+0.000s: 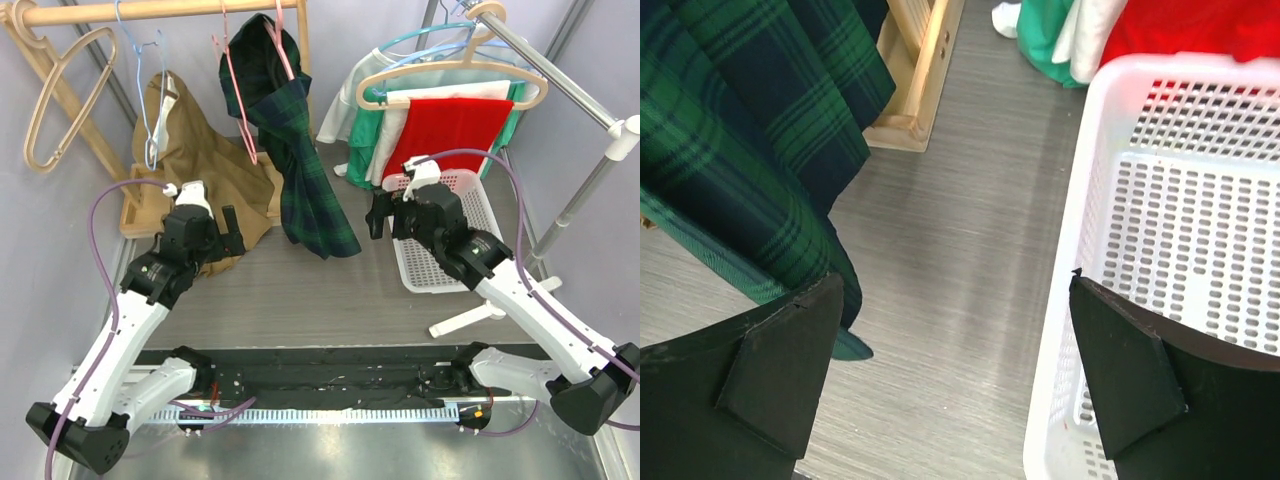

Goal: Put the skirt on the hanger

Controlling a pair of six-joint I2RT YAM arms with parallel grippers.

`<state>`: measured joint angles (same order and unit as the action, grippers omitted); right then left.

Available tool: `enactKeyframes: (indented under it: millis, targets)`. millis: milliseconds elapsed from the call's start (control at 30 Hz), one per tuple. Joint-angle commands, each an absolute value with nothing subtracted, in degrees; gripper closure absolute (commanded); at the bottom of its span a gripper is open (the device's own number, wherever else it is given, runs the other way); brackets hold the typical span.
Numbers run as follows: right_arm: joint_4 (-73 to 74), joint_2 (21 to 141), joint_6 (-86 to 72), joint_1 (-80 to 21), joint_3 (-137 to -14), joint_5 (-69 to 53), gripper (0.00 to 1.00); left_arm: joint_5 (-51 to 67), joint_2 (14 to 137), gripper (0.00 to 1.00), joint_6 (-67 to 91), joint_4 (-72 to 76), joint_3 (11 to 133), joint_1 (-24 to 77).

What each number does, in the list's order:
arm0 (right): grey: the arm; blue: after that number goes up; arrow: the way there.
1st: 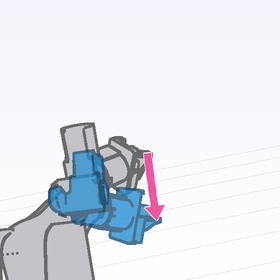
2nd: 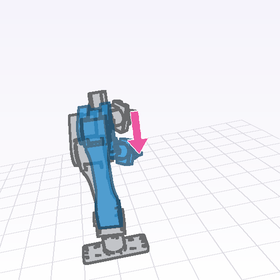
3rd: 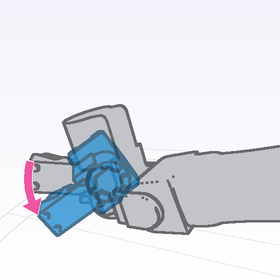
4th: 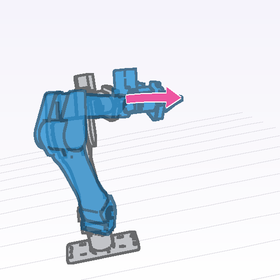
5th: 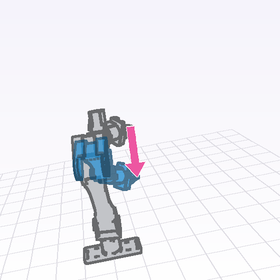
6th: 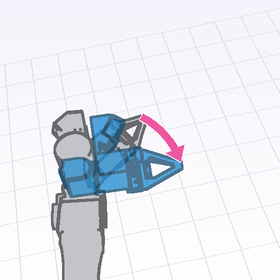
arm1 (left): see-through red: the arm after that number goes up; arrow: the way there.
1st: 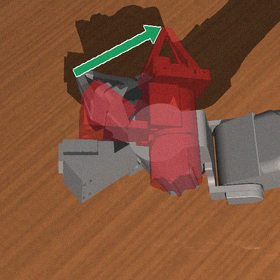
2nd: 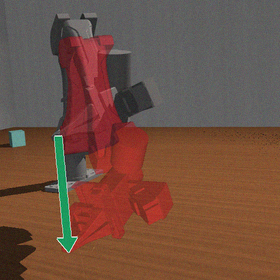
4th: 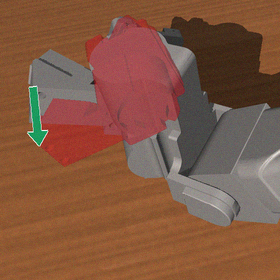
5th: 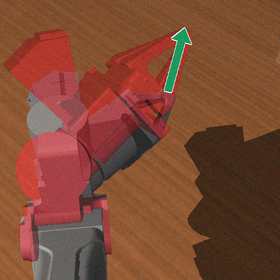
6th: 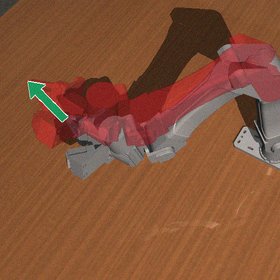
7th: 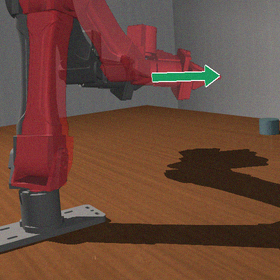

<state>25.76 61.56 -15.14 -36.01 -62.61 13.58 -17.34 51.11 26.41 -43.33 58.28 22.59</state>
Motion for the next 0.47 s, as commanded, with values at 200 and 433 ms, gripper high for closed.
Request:
enactKeyframes:
  millis: [200,433]
  targets:
    - [21.7,55.3,-18.7,-36.1,-56.3,14.9,0.00,-17.8,46.0,0.00,28.7,-39.0,56.6,22.8]
    - [21.0,54.7,-18.3,-36.1,-53.6,17.0,0.00,-17.3,45.3,0.00,29.4,-38.6,55.9,22.8]
